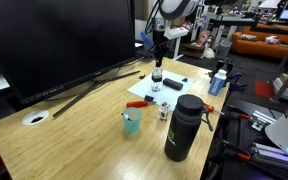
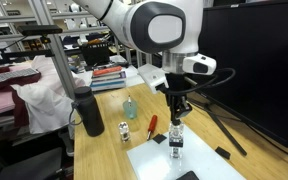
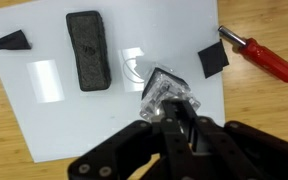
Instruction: Put the silver lid on the crystal column
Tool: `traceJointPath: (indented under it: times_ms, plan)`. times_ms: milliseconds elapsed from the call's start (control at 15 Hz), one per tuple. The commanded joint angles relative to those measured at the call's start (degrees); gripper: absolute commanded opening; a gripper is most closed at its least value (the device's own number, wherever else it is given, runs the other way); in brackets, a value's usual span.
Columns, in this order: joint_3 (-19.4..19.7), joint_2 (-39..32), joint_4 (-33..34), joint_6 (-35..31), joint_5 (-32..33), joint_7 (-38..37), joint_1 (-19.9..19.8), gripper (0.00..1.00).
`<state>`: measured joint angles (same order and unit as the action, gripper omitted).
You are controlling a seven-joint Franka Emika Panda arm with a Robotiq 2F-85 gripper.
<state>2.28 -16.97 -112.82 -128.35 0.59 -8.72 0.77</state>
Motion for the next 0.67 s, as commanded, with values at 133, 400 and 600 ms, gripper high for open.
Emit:
traceJointPath:
  times_ms: [133,400,600]
  plan:
    - [0.3,-0.4,0.8,0.0,0.7,-1.2,0.0,0.03]
    - [0.3,-0.6,1.7,0.3,0.5,-1.1,-0.1,0.03]
    - [0.6,-0.9,1.9,0.3,1.1,-1.8,0.1,0.03]
